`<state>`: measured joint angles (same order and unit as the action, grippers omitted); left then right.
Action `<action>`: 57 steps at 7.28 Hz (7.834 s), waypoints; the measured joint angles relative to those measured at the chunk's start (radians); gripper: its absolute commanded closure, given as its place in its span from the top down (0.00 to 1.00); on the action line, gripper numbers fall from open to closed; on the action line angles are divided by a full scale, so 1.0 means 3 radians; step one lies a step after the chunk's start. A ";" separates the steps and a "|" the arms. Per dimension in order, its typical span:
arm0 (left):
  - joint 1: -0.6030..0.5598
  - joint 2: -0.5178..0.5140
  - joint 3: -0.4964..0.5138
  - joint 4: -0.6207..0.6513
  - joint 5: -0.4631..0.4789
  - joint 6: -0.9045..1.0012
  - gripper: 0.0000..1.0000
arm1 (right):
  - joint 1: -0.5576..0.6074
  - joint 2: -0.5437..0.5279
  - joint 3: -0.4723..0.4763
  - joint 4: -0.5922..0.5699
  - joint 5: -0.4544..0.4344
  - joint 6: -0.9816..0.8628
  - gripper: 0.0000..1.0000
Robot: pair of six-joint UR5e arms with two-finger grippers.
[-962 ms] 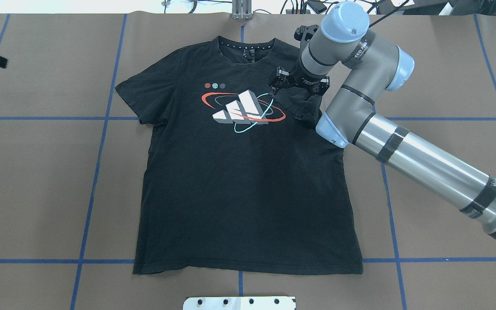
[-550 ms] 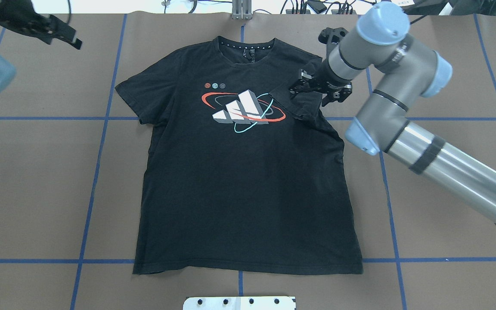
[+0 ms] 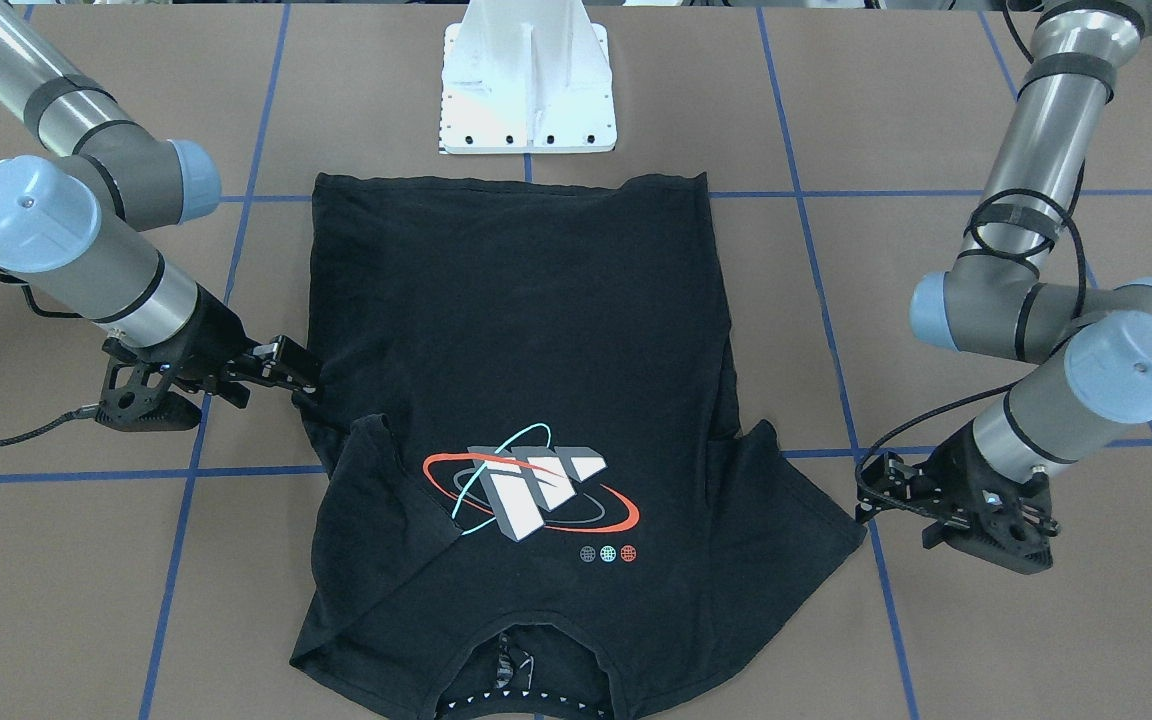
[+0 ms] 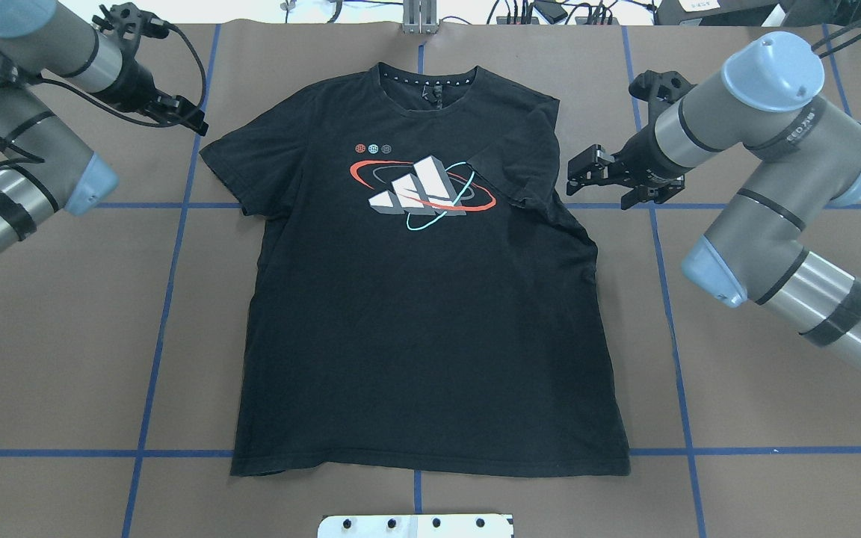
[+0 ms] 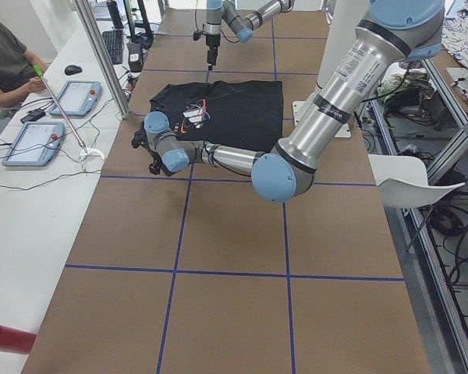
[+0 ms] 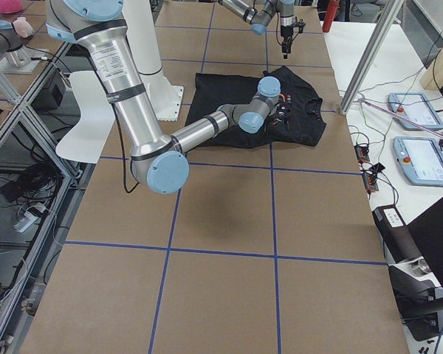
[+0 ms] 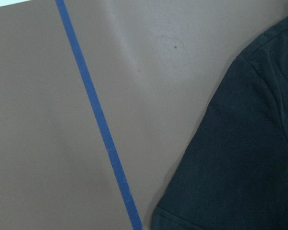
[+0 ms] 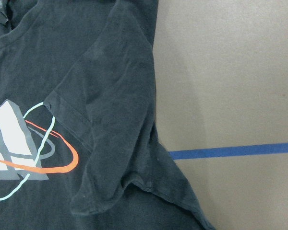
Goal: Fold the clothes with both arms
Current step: 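Release the sleeve and lift the right gripper while the left arm approaches, then fold the sleeve nearest the left gripper inward onto the shirt, then move the right gripper to the hem corner nearest the robot while the left gripper withdraws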
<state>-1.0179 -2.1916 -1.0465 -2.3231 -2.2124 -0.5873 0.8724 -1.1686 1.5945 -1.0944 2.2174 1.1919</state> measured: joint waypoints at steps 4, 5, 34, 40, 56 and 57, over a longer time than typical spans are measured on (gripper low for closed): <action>0.0130 -0.0072 0.0182 -0.0092 0.0047 -0.0175 0.62 | 0.0006 -0.0116 0.0085 0.0002 -0.0012 -0.0003 0.99; 0.0140 -0.0108 0.0238 -0.0107 0.0063 -0.0191 0.61 | 0.0005 -0.0122 0.0086 0.0002 -0.0015 -0.0004 0.99; 0.0622 -0.0891 0.0053 0.0386 0.0775 -0.2101 0.99 | 0.0034 -0.0197 0.0106 0.0002 0.0008 -0.0019 0.99; 0.0630 0.0291 -0.1850 0.0476 0.0355 -0.2302 0.99 | -0.0295 -0.0789 0.0837 -0.0006 -0.0435 0.1403 0.99; 0.0678 0.0799 -0.2612 0.0483 0.0378 -0.2636 0.99 | -0.2926 -0.1815 0.1735 -0.0008 -0.2702 0.4004 0.63; 0.0678 0.0802 -0.2612 0.0483 0.0394 -0.2635 0.99 | -0.2923 -0.1806 0.1719 -0.0008 -0.2702 0.4004 0.53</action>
<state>-0.8146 -1.9509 -1.8300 -2.1782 -2.0942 -1.3777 -0.0043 -1.7103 2.1103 -1.0968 1.4067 2.3930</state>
